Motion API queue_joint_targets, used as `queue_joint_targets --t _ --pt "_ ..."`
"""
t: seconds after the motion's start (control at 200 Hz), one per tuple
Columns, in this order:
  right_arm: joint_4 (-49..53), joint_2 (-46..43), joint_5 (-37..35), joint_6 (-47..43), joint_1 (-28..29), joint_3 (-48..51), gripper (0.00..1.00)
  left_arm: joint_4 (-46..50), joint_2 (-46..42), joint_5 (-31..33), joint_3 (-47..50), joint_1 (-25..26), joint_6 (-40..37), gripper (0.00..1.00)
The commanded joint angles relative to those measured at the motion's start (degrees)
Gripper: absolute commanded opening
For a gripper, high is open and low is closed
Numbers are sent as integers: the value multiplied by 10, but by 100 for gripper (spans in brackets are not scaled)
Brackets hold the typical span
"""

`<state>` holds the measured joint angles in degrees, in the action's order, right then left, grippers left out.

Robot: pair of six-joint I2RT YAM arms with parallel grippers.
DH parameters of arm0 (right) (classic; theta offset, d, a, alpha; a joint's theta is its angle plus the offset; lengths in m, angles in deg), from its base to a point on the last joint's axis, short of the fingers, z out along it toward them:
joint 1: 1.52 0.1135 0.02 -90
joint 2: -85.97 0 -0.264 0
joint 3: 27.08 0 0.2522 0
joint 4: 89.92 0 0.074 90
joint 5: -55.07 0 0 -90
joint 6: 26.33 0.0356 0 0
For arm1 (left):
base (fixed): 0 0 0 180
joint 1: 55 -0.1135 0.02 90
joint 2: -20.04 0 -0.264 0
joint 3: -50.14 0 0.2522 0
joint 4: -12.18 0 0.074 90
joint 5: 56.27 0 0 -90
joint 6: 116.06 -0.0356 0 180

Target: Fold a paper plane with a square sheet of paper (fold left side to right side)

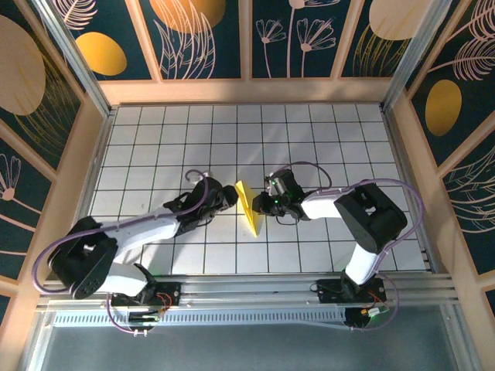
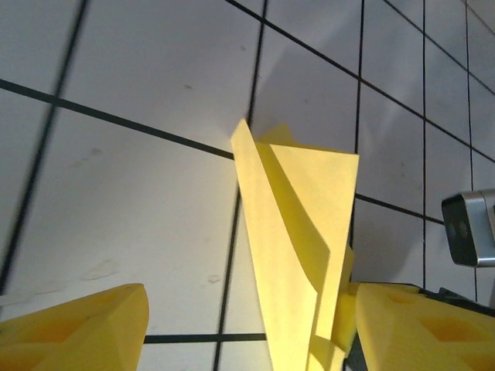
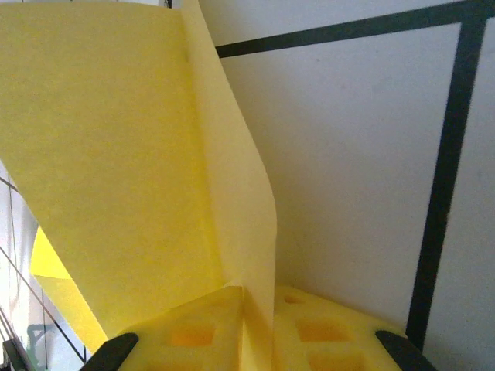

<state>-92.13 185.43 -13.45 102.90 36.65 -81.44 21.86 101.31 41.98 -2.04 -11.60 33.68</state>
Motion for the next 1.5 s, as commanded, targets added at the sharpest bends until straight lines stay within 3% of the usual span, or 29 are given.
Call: queue_joint_targets --t 0.0,0.28,0.721,1.106,1.496 --pt "23 -11 -15 -15 -4 2 16 4 41 -54 -41 -4 -16 71" --pt "31 -11 -18 -19 -4 0 17 -3 105 -104 -75 -4 -27 58" --pt "44 -8 -22 -23 -4 -7 17 3 123 -97 -83 -4 -28 38" --pt "81 -21 -42 -35 -13 -8 17 3 114 -76 -74 -4 -21 0" --pt "142 -56 -77 -56 -31 -14 22 -25 121 -105 -74 -4 -6 0"
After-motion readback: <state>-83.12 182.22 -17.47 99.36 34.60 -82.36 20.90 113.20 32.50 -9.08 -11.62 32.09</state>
